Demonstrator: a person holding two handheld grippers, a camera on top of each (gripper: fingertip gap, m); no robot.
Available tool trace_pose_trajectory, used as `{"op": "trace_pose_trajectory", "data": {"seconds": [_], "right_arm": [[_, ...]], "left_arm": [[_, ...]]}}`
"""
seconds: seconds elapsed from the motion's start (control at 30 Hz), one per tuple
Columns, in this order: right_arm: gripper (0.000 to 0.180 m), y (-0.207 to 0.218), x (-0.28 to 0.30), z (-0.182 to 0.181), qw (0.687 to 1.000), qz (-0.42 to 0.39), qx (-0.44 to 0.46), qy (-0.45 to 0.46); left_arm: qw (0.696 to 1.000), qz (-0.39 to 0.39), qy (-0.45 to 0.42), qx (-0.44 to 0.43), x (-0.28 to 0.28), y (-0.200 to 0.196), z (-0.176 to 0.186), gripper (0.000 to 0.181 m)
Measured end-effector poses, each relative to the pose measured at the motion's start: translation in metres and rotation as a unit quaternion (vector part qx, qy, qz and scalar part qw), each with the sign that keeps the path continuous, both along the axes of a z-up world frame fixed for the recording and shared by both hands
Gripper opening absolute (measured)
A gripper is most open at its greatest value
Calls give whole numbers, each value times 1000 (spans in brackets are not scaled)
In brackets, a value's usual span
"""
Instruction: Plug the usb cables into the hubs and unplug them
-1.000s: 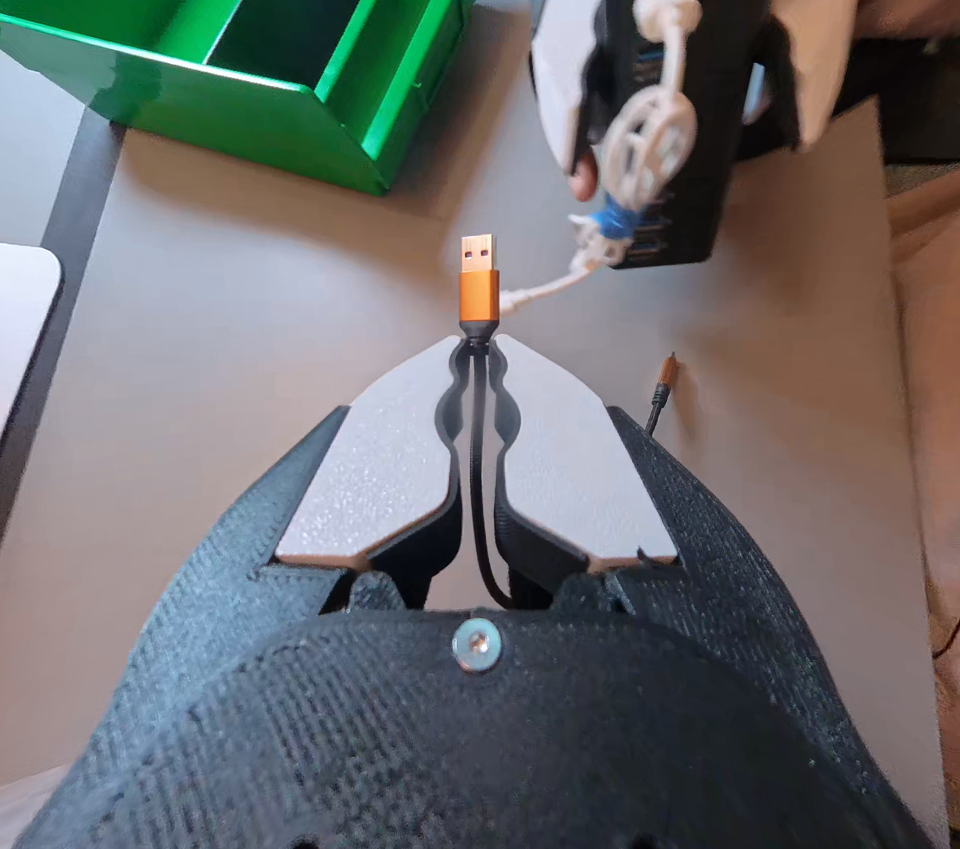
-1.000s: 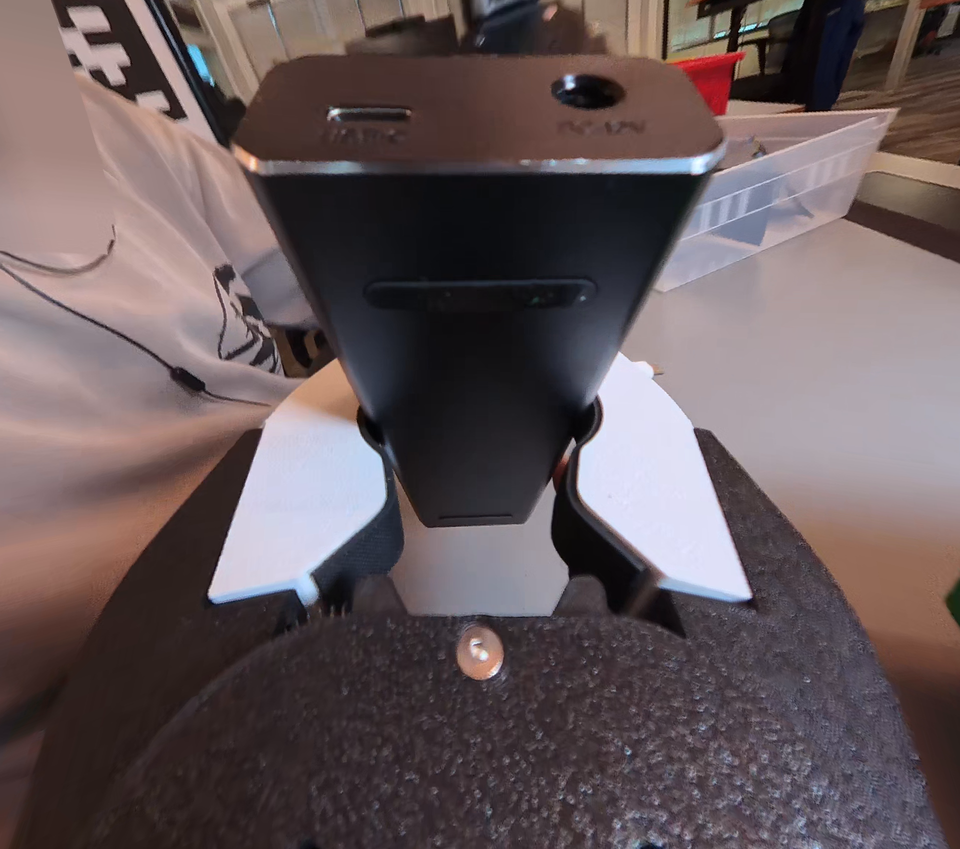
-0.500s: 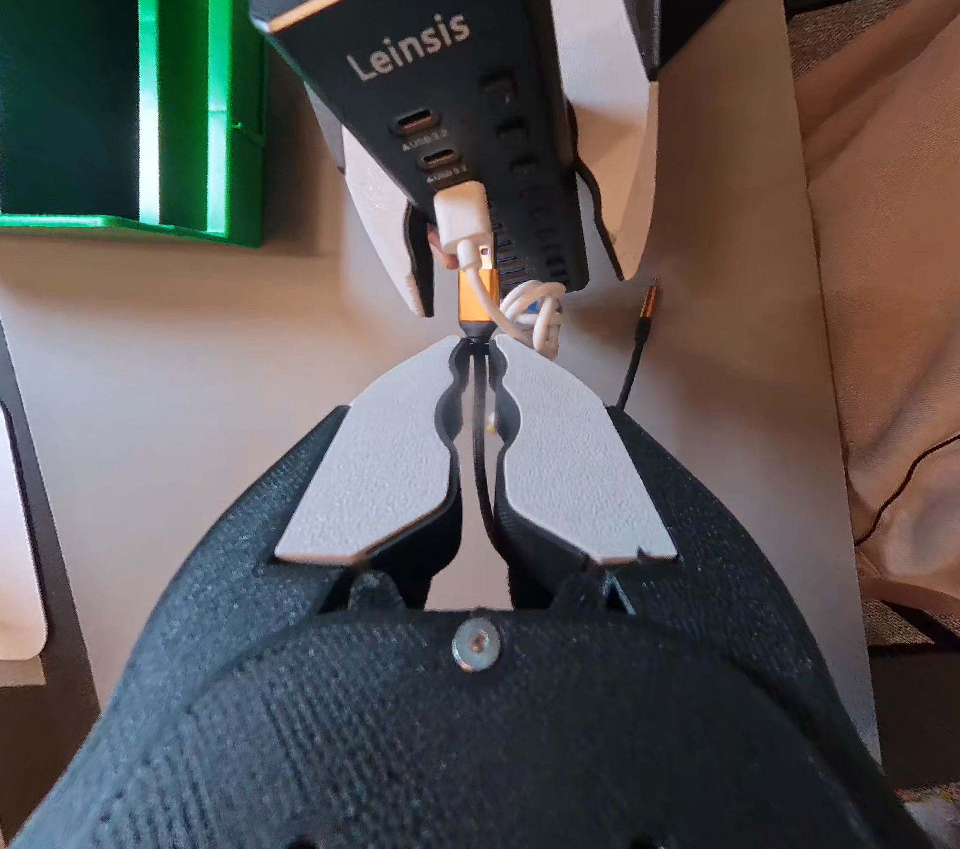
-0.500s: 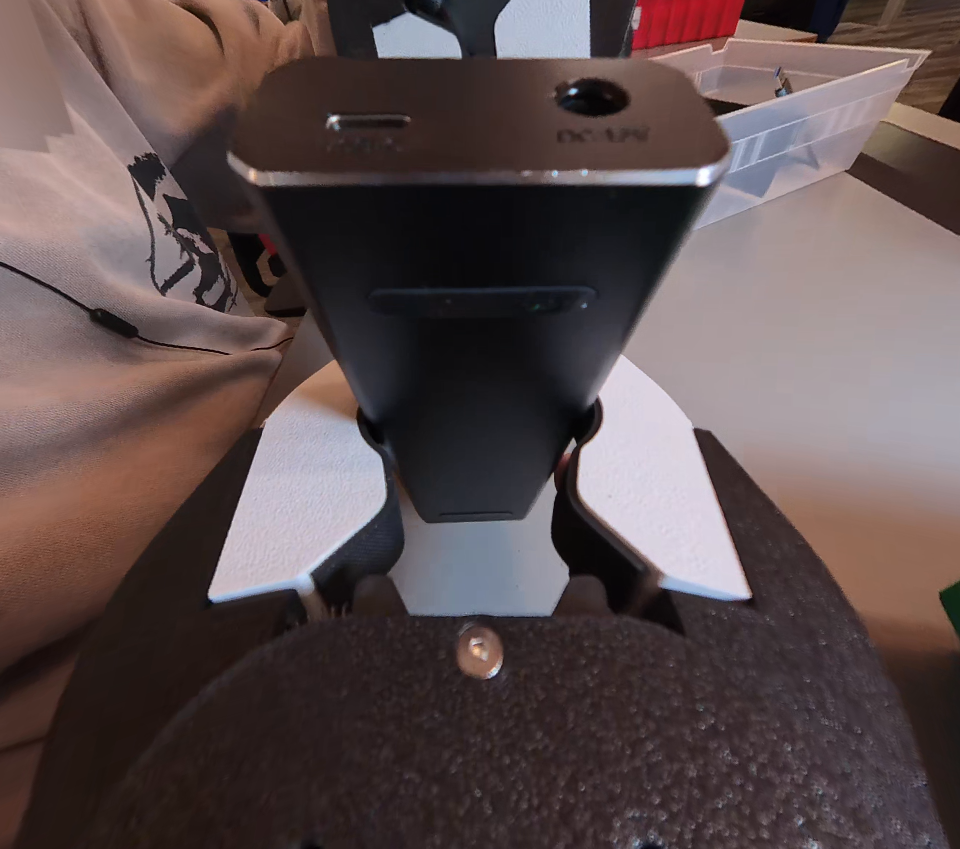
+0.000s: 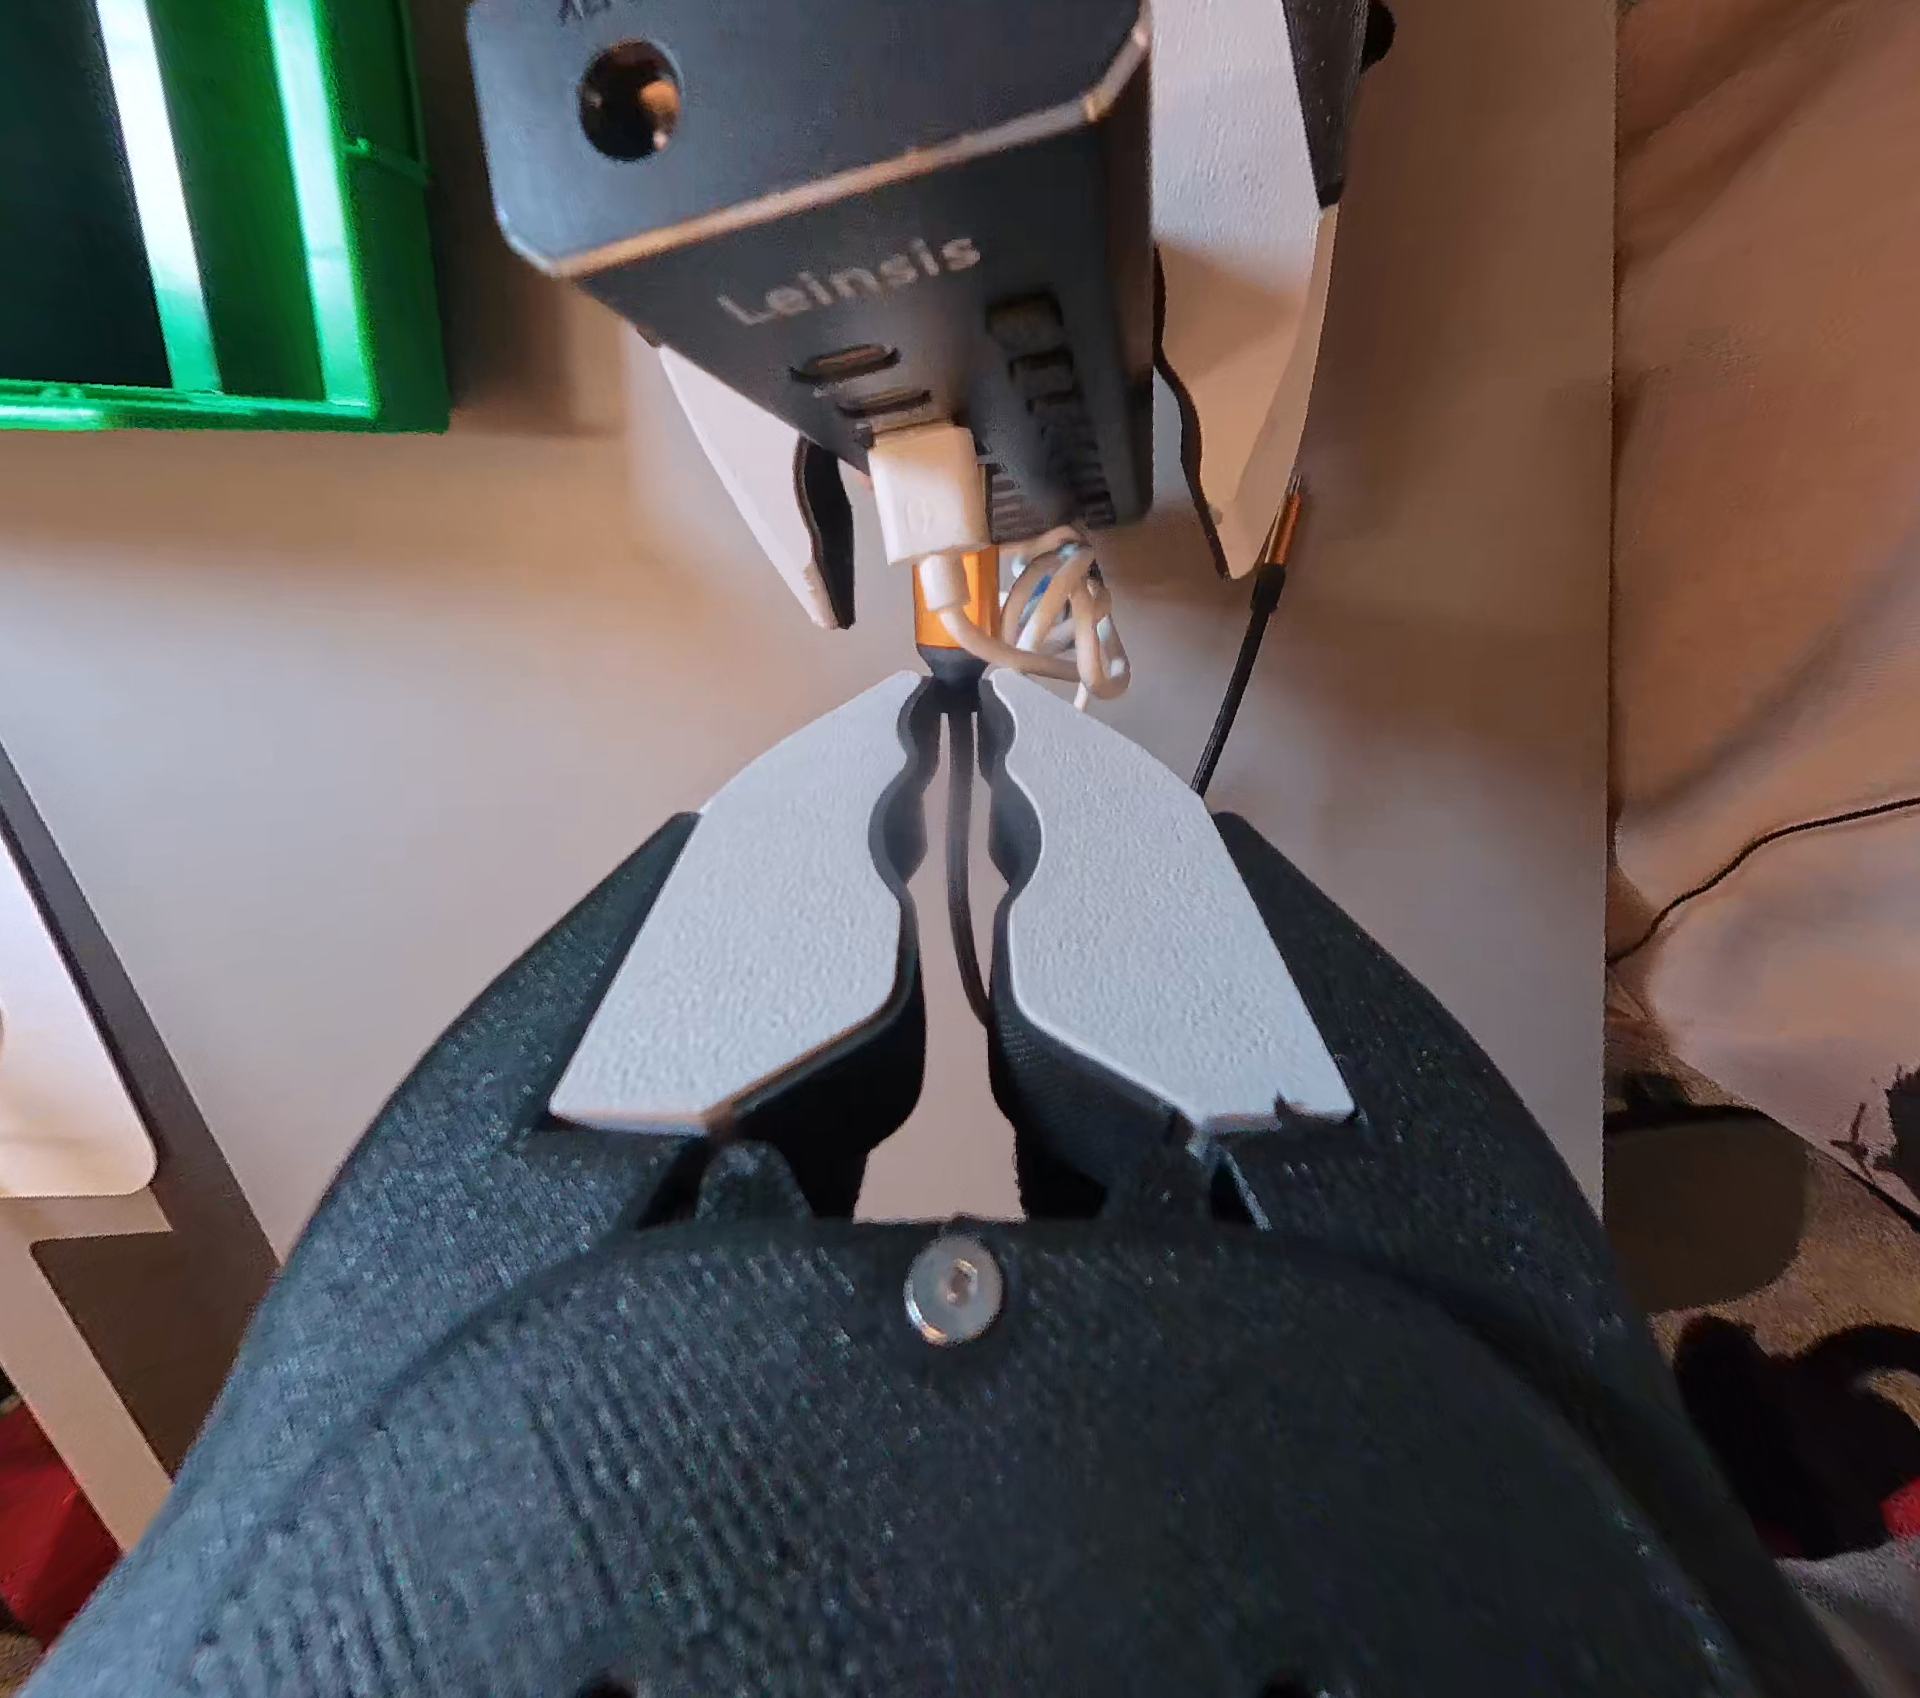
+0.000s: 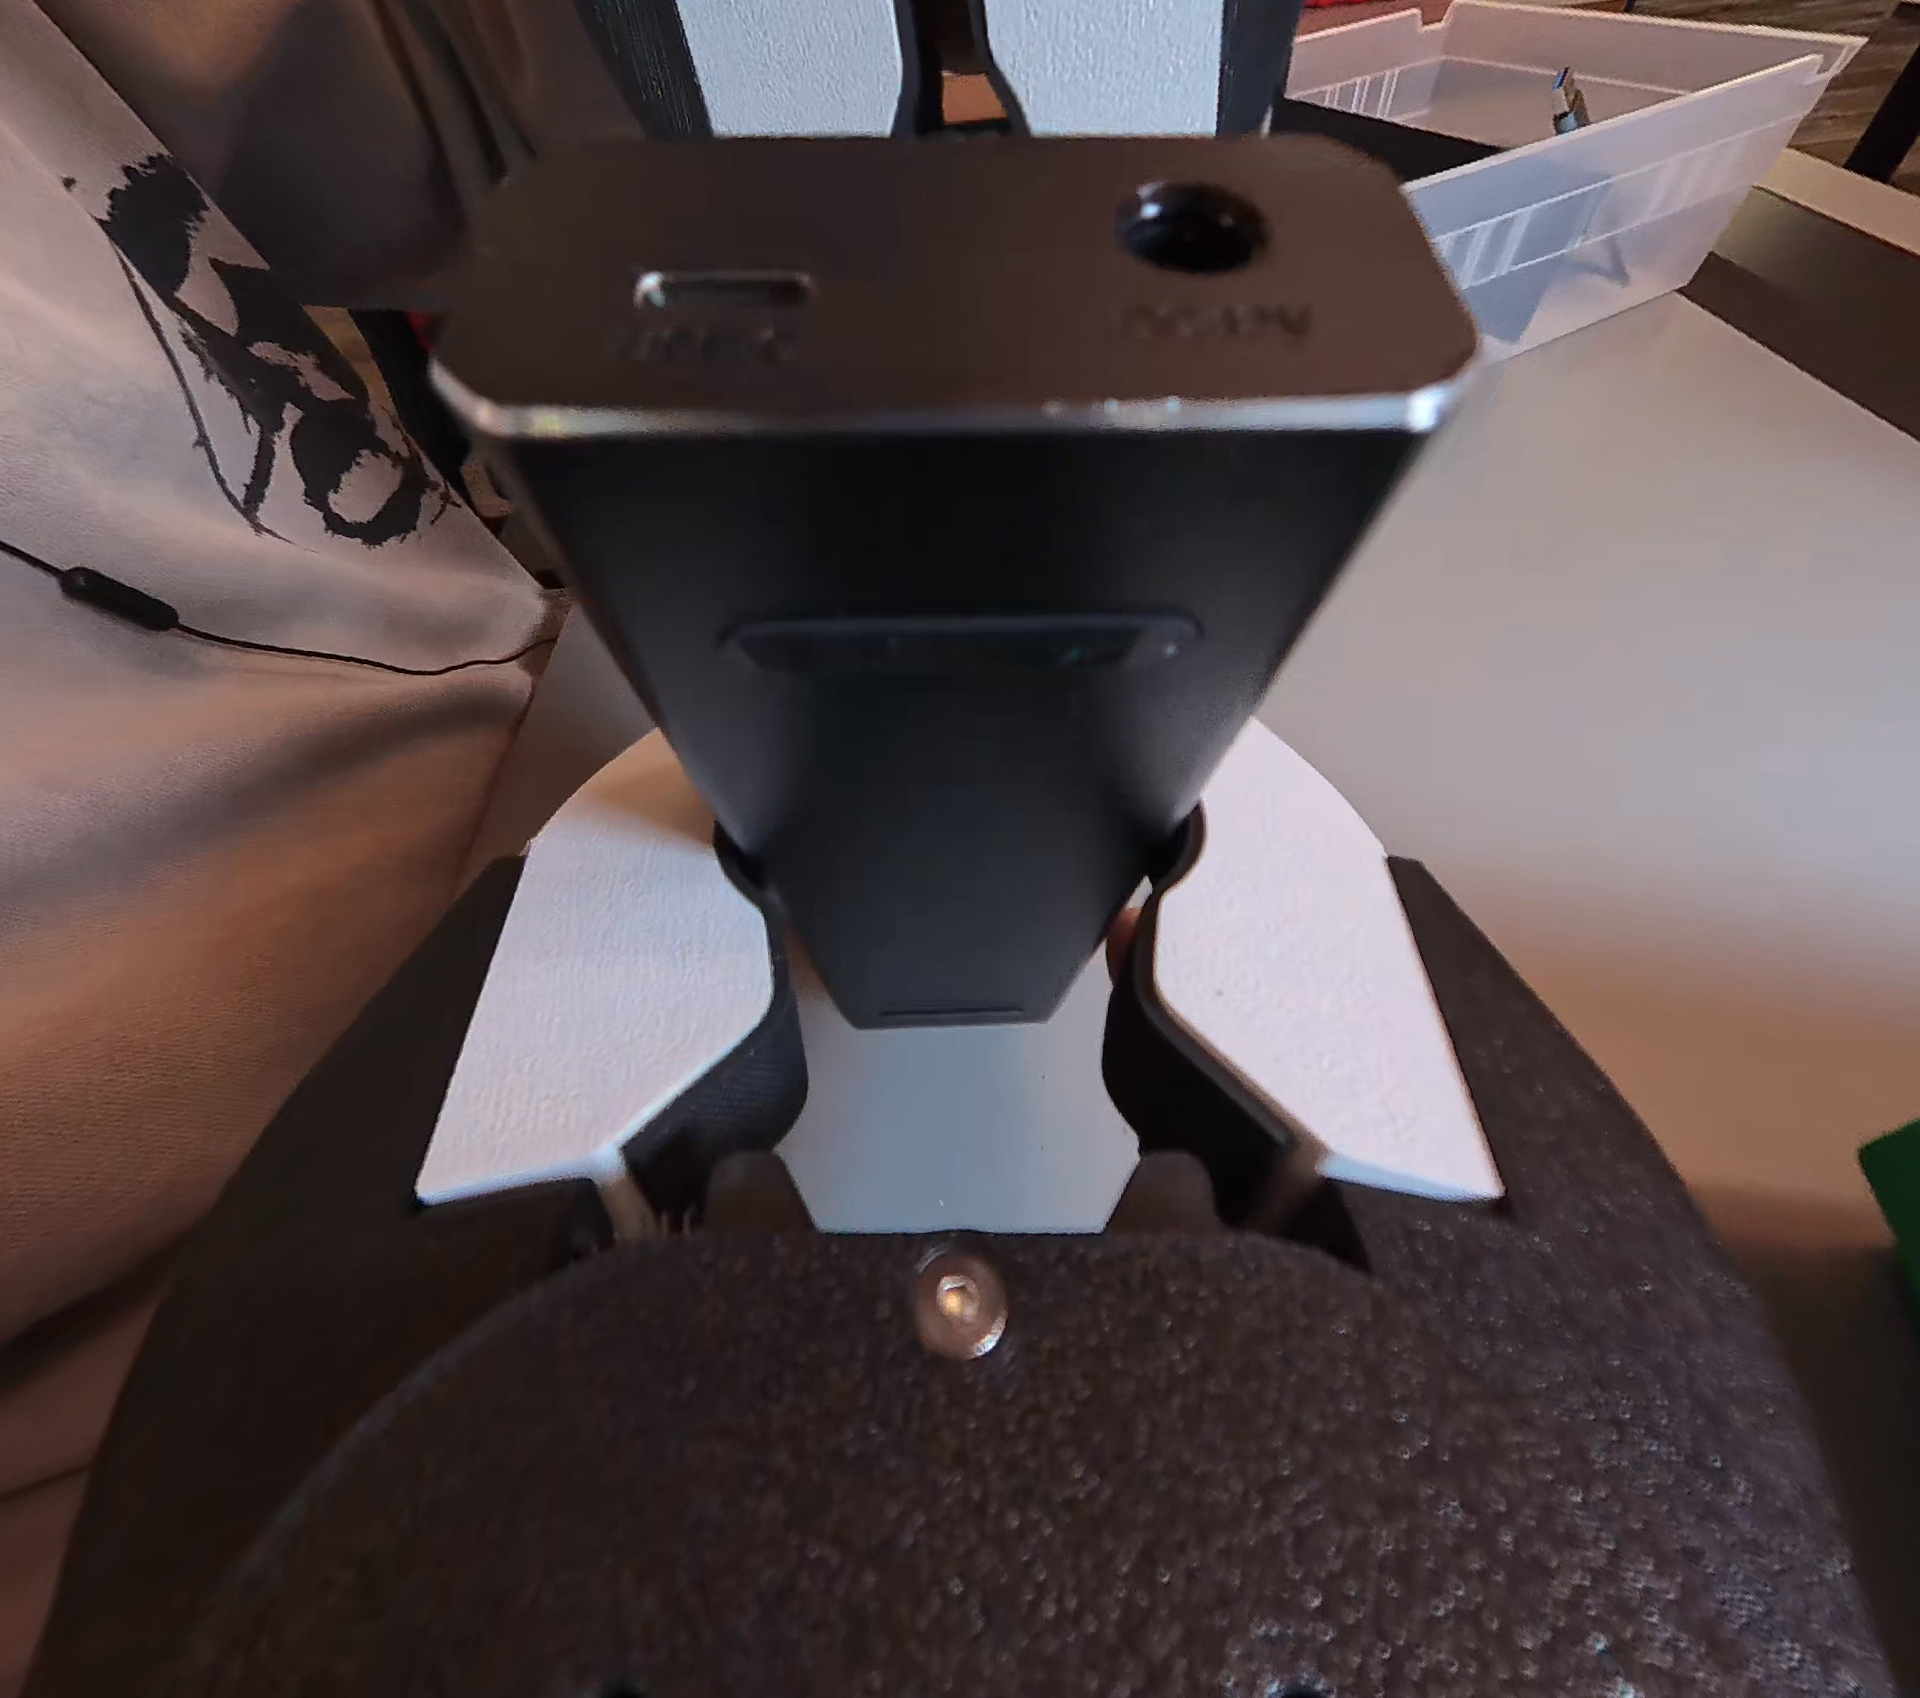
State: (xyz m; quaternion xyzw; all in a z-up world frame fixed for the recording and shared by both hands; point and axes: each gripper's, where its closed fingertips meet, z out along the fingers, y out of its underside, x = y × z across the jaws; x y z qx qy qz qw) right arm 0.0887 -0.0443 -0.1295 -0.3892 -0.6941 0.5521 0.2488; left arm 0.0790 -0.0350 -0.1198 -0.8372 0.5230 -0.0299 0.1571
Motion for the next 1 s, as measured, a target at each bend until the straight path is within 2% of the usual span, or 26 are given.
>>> {"op": "trace_pose_trajectory", "data": {"seconds": [0.33, 0.63, 0.77, 1.0], "right_arm": [[71, 0, 1, 7, 1000, 0, -9, 17], [71, 7, 3, 14, 999, -12, -23, 34], [71, 9, 4, 17, 999, -10, -35, 38], [72, 5, 4, 25, 996, 1, -61, 58]], "left_arm": [[999, 2, 30, -30, -1, -2, -8, 7], [998, 26, -50, -5, 6, 5, 3, 7], [992, 54, -113, 12, 8, 11, 14, 7], [992, 63, -108, 34, -3, 17, 7, 7]]}}
